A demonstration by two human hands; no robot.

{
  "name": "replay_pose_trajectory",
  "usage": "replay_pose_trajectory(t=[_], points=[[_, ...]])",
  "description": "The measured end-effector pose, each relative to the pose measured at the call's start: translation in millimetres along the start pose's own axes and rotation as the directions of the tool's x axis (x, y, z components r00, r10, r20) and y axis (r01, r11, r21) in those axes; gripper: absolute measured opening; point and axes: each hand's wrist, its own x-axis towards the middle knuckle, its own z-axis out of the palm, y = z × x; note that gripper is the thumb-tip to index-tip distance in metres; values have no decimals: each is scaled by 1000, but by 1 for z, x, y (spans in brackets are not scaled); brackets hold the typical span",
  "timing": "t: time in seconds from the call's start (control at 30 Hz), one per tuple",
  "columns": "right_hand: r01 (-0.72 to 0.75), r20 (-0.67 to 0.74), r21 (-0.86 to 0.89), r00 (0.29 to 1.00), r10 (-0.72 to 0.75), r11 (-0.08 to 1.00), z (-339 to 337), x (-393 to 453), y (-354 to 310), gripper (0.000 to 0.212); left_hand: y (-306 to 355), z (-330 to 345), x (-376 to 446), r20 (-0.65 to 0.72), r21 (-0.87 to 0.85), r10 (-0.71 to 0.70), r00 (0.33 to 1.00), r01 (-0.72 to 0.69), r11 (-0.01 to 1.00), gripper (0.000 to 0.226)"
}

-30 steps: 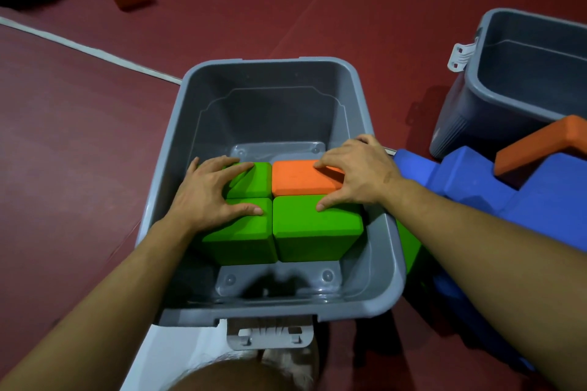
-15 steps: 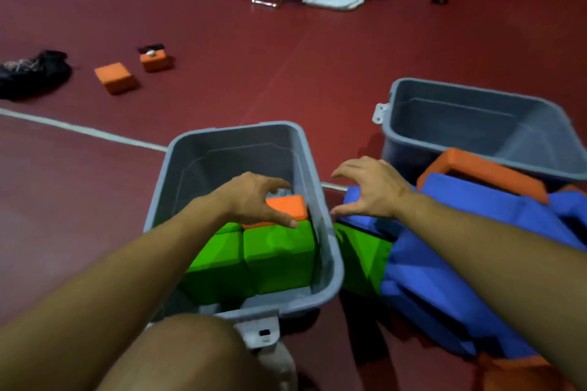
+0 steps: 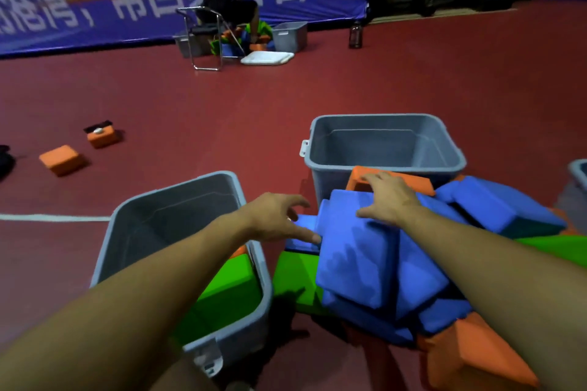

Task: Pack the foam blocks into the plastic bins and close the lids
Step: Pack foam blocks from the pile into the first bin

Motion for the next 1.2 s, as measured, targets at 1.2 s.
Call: replay_pose_trajectory(t=[1.2], points=[[-431,370,186,863,343,883,71,-63,27,109,-2,24,32,-129,224,-302,945,324,919,97]])
